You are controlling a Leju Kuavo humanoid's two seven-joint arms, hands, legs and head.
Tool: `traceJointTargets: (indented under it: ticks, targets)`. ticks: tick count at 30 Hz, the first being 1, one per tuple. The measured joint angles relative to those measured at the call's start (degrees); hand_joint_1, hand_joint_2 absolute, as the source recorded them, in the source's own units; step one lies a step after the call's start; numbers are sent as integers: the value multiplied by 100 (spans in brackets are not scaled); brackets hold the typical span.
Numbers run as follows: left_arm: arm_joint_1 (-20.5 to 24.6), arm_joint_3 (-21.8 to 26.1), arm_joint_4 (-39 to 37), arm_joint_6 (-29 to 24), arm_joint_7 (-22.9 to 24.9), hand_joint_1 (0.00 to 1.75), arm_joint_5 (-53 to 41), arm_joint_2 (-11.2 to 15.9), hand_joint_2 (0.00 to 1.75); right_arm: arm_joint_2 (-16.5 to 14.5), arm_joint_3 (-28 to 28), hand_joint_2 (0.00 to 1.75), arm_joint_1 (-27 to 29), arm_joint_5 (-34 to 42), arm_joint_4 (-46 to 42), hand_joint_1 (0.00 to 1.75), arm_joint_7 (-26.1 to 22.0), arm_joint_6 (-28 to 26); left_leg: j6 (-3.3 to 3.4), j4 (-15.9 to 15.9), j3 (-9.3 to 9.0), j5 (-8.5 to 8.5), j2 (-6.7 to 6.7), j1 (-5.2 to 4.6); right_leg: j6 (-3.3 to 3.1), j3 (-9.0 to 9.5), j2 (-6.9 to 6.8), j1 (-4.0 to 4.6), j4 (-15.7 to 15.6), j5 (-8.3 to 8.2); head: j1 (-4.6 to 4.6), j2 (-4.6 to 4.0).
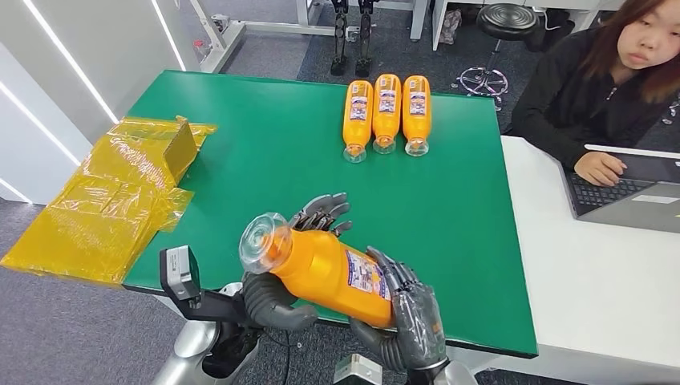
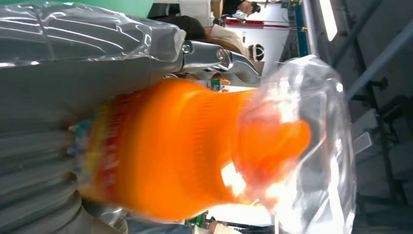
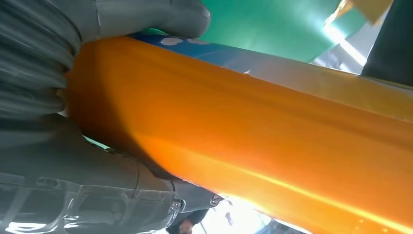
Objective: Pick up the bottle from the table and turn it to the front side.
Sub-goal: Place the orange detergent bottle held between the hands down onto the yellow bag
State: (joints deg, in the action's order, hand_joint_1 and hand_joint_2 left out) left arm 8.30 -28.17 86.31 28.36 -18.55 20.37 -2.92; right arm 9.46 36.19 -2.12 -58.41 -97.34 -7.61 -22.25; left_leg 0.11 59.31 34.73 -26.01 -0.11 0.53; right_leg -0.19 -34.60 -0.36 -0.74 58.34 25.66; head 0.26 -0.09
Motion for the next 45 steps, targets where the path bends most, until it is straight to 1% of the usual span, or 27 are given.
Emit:
traceJointTargets:
  ticks: [1,3,11,18,22,26,30,33,36,40,45]
  targets:
    - [6,2,0,-35,0,99,-17,11,175,-23,62,175,-15,37,65,175,-13,-5,0,0,0,0,0,0,0,0,0,0,0,0,0,0]
    - [21,8,0,-106,1,175,-60,28,175,-73,164,175,-59,96,184,175,2,-20,0,0,0,0,1,0,0,-1,0,0,0,0,0,0]
    - [123,76,0,-300,39,175,-111,67,175,-202,268,175,-313,208,472,175,103,-39,0,0,-1,0,4,0,0,-1,2,0,0,0,0,0]
    - [123,115,0,-403,12,175,-110,115,175,-258,344,175,-385,274,602,175,95,-23,-1,0,0,0,3,0,0,-1,2,0,0,0,0,0]
    - [99,116,1,-541,-48,175,-132,149,175,-299,370,175,-391,281,637,0,49,46,-1,0,1,0,3,0,0,-1,2,0,0,0,0,0]
    - [27,119,12,-658,-62,175,-189,173,175,-326,383,175,-394,296,699,0,-2,141,-1,0,1,0,3,0,0,-1,1,0,0,0,0,0]
    - [-52,122,40,-861,-74,175,-441,174,175,-348,392,175,-384,498,757,0,-146,8,0,0,1,0,3,0,0,0,1,0,0,0,0,0]
    - [-69,131,42,-1129,-158,175,-908,179,175,-379,405,175,-362,664,796,0,-262,-231,0,0,1,0,2,0,0,0,1,0,0,0,0,0]
    - [-46,177,35,-1505,-268,175,-1581,210,175,-420,409,175,-323,842,842,0,-347,-494,-1,0,1,0,3,0,0,0,1,0,0,0,-1,0]
    - [206,352,-151,-2223,-347,175,-2687,301,175,-493,409,175,-292,944,903,0,-387,-766,-4,0,0,3,2,2,-2,-1,0,1,2,-1,0,0]
    - [775,641,-764,-2960,-436,175,-3878,454,175,-513,409,175,-289,1100,992,0,-425,-916,-13,0,-1,11,2,4,-12,-2,0,3,5,-8,0,0]
